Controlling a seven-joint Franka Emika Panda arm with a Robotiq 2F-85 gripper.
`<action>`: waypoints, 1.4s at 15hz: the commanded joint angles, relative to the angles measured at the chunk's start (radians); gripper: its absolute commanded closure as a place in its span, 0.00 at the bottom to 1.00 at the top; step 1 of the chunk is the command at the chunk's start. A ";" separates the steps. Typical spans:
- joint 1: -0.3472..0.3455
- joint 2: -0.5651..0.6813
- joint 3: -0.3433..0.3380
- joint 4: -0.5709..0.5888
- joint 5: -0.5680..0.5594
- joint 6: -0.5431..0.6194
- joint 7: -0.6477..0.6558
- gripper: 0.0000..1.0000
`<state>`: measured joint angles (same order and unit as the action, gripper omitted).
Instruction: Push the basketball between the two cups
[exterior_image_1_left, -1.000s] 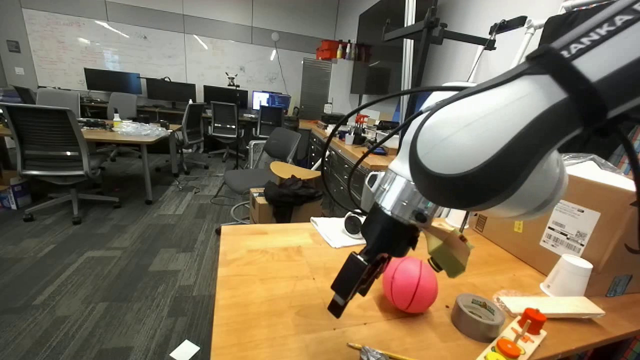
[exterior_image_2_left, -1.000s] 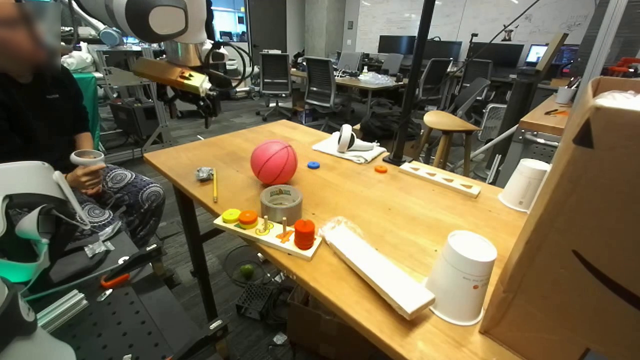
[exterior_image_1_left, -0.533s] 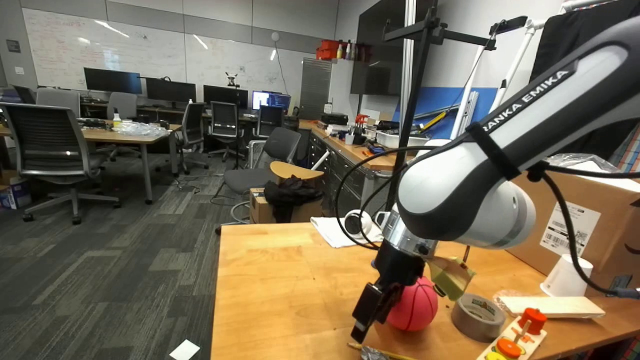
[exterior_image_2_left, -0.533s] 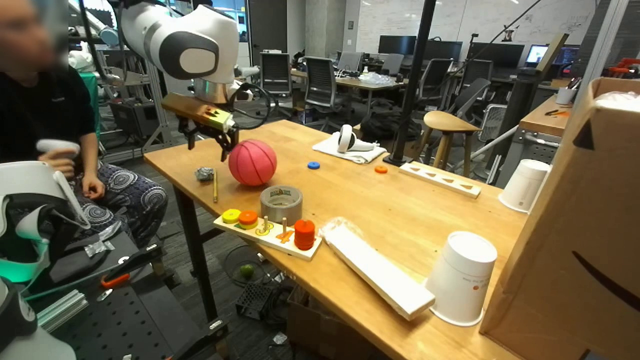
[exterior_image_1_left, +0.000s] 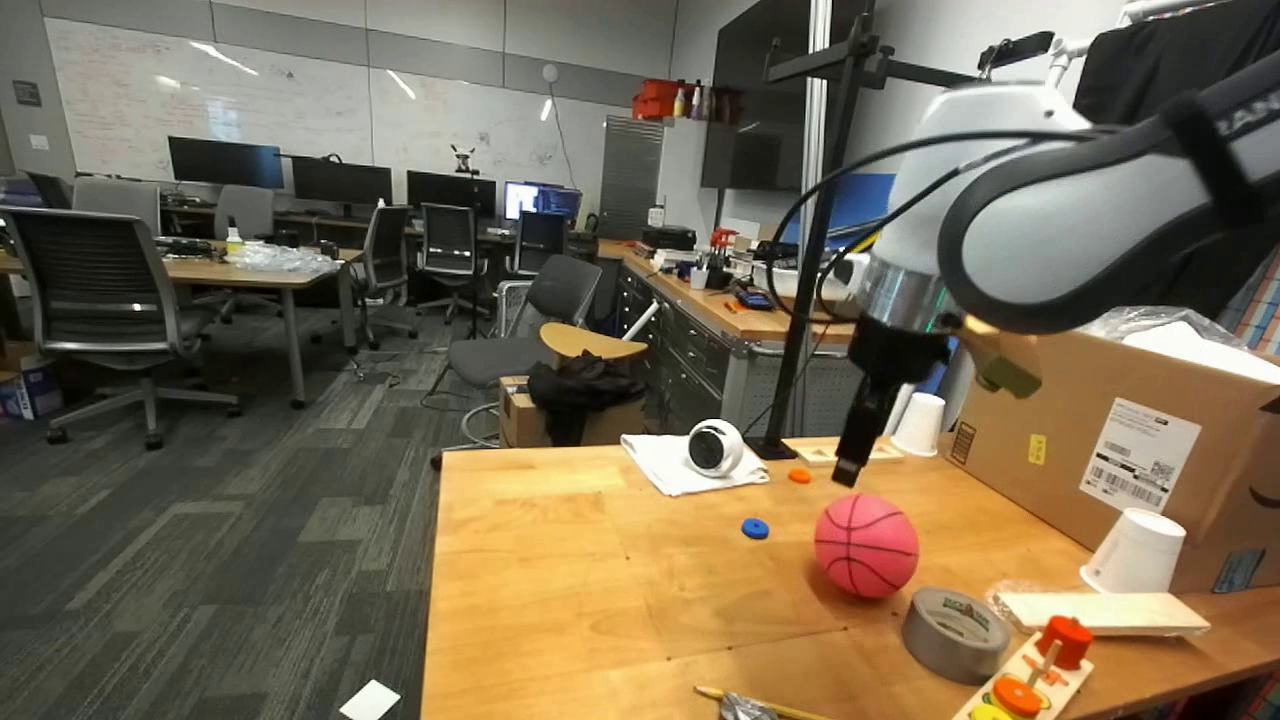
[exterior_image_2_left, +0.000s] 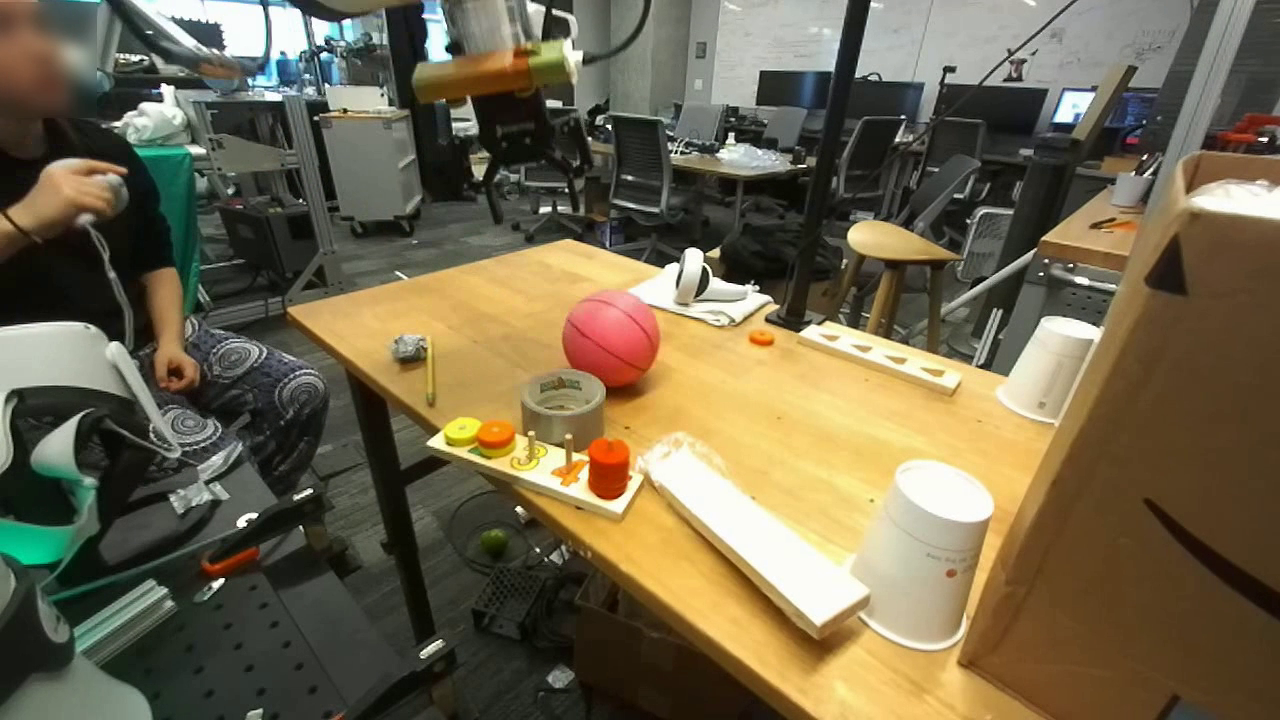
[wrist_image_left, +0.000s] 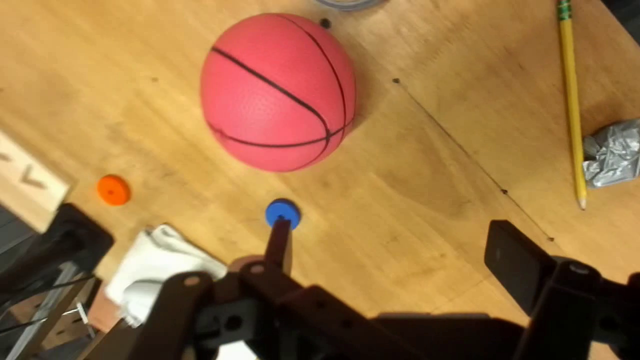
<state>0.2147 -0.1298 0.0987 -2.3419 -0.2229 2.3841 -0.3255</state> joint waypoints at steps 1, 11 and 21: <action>-0.022 -0.128 0.073 0.012 -0.202 -0.085 0.093 0.00; 0.055 -0.042 0.128 -0.103 0.095 0.009 0.206 0.00; 0.028 0.125 0.109 -0.120 0.712 0.038 -0.097 0.00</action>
<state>0.2522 -0.0136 0.2092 -2.4692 0.3306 2.3903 -0.2934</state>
